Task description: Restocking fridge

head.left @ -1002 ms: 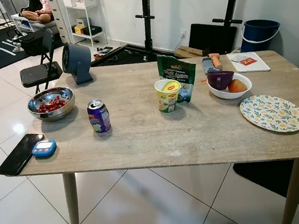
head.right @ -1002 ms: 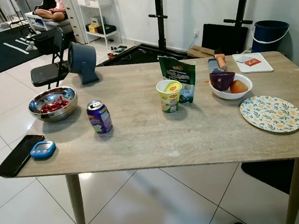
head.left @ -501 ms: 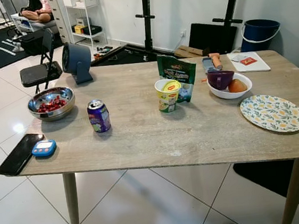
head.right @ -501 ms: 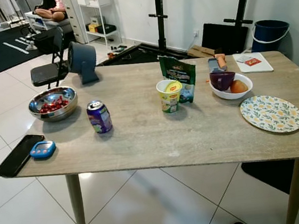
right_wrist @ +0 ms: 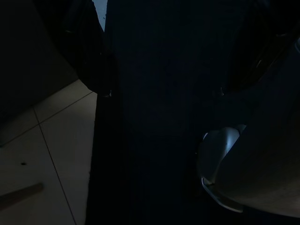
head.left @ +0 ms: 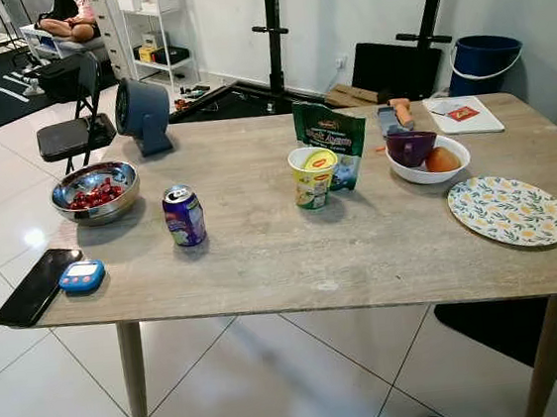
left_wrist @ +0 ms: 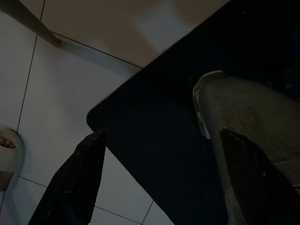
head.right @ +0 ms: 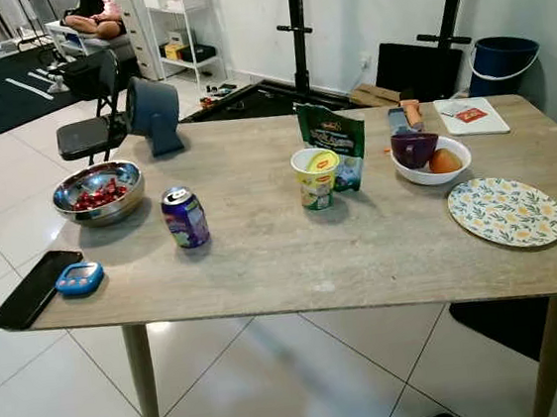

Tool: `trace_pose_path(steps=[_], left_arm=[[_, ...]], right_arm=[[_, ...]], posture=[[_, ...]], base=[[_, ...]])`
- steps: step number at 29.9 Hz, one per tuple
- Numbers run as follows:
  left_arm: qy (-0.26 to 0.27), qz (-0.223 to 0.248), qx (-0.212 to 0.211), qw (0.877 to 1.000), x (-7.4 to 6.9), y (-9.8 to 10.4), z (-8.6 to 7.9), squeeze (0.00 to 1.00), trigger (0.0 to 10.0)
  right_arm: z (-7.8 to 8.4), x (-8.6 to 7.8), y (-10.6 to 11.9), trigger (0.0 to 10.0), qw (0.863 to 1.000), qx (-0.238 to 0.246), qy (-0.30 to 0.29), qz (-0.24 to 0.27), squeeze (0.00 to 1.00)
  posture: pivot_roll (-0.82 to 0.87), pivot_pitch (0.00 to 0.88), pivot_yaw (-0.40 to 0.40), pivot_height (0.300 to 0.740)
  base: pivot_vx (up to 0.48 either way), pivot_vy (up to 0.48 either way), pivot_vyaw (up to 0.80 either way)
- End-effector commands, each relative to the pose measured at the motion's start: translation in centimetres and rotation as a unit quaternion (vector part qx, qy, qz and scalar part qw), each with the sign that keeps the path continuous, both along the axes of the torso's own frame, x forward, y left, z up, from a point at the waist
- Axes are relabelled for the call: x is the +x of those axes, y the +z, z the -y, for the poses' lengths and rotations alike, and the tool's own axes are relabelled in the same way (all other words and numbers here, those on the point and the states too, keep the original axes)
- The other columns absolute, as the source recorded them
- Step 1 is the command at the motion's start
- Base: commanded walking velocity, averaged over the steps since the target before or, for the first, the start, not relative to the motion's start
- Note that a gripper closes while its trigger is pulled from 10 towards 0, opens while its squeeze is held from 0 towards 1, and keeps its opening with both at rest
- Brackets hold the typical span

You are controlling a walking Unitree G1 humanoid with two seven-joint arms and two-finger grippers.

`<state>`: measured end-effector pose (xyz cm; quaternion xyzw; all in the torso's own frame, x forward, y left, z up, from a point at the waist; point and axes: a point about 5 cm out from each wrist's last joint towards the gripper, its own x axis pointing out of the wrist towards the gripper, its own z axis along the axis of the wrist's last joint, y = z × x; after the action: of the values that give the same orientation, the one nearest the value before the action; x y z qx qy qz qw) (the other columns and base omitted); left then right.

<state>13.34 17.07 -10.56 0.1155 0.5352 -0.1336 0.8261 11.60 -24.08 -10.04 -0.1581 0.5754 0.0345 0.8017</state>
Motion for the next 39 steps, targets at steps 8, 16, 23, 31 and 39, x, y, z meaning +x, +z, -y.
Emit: trace_pose_path(steps=[8,16,23,31,39], left_arm=[[0.003,-0.036,-0.011,0.999,-1.69,-0.59,0.48,0.00,10.0],[0.003,-0.036,-0.011,0.999,-1.69,-0.59,0.50,0.00,10.0],[0.004,-0.037,-0.011,0.999,-1.72,-0.60,0.48,0.00,10.0],[0.005,-0.037,-0.011,0.999,-1.75,-0.61,0.50,0.00,10.0],[0.005,-0.037,-0.010,0.999,-1.78,-0.62,0.50,0.00,10.0]], right_arm=[[-0.26,-0.06,-0.08,10.0,1.000,0.003,0.001,-0.001,0.00],[-0.13,-0.06,-0.06,10.0,1.000,0.008,-0.024,0.004,0.00],[-0.13,-0.19,-0.11,10.0,1.000,0.004,-0.017,-0.004,0.00],[-0.11,-0.14,-0.08,10.0,1.000,0.001,-0.013,-0.001,0.00],[-0.14,-0.07,-0.07,10.0,1.000,0.002,-0.011,-0.001,0.00]], posture=[[-0.03,0.060,-0.005,0.740],[-0.03,0.061,-0.005,0.740],[-0.03,0.061,-0.005,0.740],[-0.03,0.060,-0.006,0.740],[-0.03,0.059,-0.006,0.740]], base=[[0.000,0.000,0.00],[0.000,0.000,-0.07],[0.000,0.000,-0.71],[0.000,0.000,0.00],[0.000,0.000,0.00]])
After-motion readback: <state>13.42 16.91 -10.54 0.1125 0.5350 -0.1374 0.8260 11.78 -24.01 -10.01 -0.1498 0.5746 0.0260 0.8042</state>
